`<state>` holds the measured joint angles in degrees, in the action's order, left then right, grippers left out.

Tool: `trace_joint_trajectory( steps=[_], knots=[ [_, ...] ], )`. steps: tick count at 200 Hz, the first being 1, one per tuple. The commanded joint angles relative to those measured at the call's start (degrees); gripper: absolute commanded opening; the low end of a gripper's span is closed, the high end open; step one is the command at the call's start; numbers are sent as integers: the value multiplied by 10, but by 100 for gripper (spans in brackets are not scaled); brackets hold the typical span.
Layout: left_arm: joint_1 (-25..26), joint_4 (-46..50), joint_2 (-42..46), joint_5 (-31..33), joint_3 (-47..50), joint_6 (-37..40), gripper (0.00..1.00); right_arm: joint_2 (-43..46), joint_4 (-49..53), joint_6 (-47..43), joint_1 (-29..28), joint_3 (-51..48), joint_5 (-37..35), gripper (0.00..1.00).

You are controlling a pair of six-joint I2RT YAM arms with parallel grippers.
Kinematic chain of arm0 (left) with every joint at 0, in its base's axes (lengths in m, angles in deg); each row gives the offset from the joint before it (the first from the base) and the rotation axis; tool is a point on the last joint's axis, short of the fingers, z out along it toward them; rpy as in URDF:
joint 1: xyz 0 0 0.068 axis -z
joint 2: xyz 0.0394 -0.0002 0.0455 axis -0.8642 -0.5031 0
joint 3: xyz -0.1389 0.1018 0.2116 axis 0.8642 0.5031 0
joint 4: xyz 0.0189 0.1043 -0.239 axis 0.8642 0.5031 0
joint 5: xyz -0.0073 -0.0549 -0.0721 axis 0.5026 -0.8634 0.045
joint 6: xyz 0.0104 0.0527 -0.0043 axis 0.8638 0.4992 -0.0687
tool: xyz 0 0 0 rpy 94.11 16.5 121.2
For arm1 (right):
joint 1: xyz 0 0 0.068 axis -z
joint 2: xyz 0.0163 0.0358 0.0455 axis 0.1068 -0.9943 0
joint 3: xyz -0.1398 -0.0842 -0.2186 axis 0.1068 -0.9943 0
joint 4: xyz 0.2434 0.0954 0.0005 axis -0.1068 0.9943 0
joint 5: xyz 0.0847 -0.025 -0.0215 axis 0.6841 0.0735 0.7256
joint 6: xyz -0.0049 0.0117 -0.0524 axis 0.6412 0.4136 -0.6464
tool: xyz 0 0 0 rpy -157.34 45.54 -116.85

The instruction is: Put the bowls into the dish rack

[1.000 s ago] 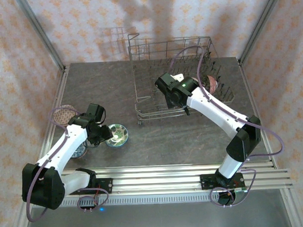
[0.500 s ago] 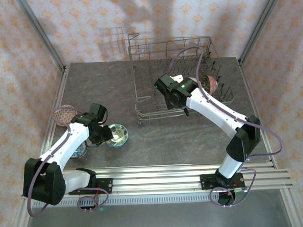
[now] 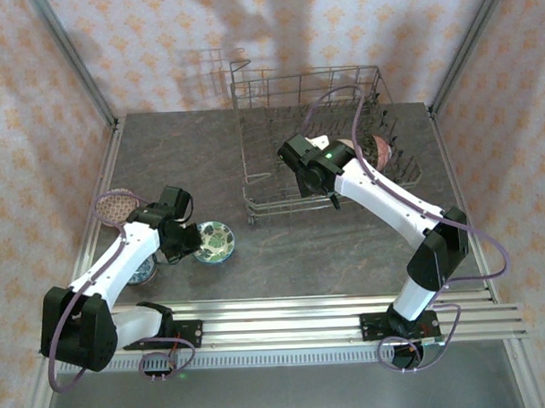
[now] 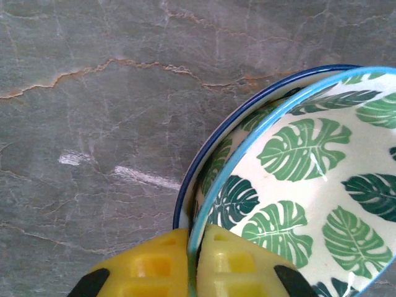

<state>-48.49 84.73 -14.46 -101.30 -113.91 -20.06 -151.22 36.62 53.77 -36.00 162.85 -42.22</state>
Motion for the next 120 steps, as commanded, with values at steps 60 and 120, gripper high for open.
trace_joint_trajectory(
  steps=[60,120],
  knots=[
    [7,21,49,-8,-24,6,0,31,26,11,-5,13,19,93],
    [6,54,96,1,-94,15,0,48,19,15,-7,31,57,92]
  ],
)
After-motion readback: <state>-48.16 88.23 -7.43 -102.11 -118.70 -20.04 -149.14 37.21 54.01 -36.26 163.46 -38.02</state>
